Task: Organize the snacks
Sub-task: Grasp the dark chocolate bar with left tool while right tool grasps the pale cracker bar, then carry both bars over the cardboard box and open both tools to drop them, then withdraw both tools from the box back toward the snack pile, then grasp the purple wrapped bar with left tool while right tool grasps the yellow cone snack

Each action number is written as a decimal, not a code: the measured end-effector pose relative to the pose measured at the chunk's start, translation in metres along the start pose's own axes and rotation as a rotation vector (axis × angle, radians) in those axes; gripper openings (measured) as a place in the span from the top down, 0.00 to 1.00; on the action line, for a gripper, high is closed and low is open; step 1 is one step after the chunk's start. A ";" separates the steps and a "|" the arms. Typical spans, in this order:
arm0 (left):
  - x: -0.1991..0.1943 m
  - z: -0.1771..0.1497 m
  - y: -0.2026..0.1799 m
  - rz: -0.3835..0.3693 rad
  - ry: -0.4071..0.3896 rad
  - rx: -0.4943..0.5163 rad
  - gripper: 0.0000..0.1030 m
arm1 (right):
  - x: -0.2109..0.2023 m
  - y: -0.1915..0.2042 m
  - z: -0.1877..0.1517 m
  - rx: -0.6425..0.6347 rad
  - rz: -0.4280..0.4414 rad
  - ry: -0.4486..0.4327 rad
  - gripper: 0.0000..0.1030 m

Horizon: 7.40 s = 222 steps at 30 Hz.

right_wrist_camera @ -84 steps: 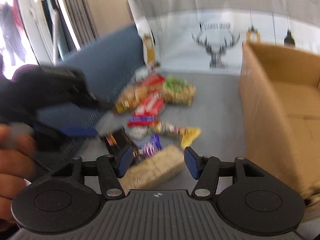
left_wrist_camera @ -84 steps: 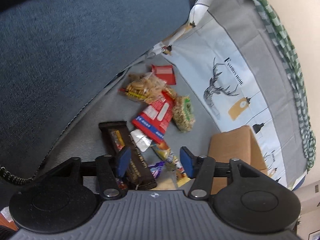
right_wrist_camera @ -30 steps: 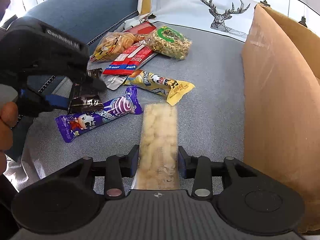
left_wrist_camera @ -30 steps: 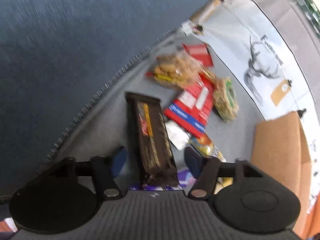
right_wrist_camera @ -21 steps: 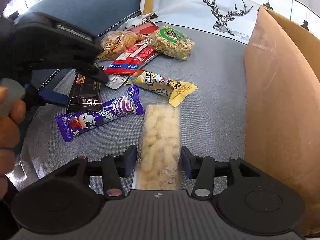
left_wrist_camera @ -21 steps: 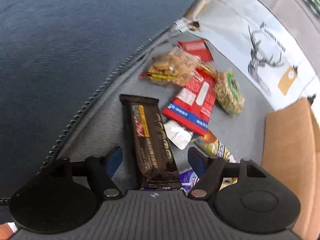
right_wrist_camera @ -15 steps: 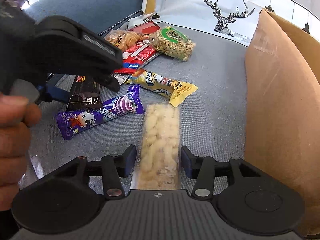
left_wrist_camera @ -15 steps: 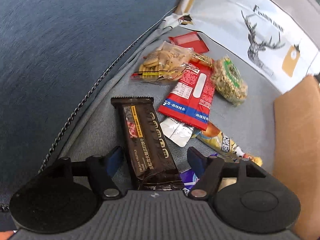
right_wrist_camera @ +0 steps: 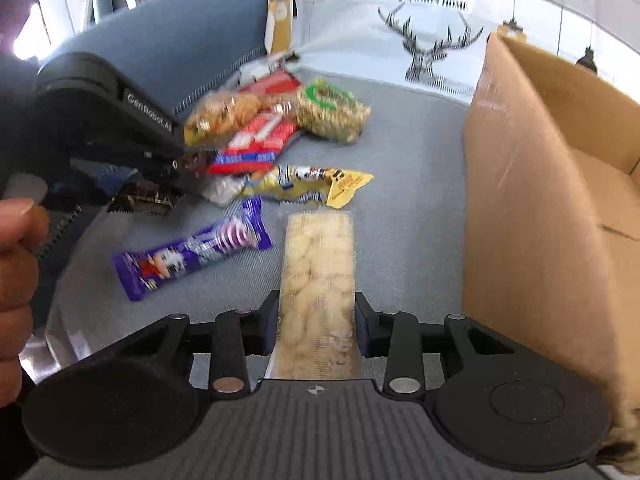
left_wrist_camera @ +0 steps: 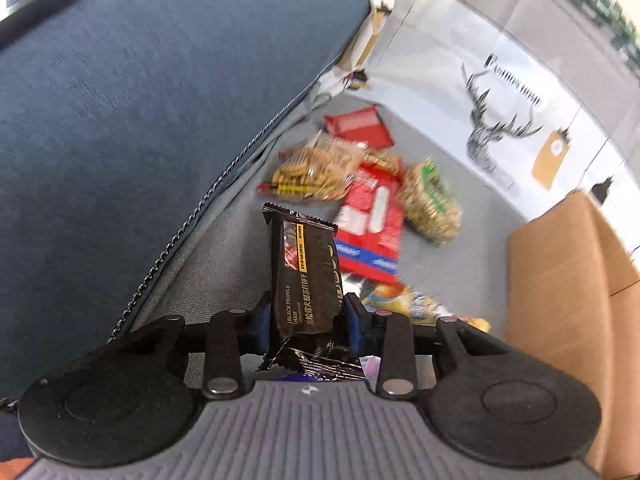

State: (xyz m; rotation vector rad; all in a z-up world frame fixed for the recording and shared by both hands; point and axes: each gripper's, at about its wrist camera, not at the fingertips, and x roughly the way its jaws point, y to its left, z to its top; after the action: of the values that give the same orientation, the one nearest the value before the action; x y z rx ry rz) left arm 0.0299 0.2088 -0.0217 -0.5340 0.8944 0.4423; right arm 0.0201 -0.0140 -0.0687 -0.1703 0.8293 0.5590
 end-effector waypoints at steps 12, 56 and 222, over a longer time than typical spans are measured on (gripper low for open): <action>-0.053 0.000 -0.016 -0.129 -0.094 0.000 0.62 | -0.083 -0.014 0.034 0.021 0.048 -0.189 0.63; -0.057 -0.095 -0.201 -0.681 -0.215 0.383 0.62 | -0.114 -0.234 -0.002 0.276 -0.275 -0.313 0.63; 0.031 -0.029 0.038 -0.118 0.202 0.108 0.83 | 0.032 0.008 0.006 -0.039 0.248 0.151 0.76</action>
State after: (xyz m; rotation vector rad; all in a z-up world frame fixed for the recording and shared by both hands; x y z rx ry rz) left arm 0.0074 0.2257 -0.0714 -0.5350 1.0676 0.2337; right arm 0.0371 0.0077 -0.0881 -0.1469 0.9943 0.8030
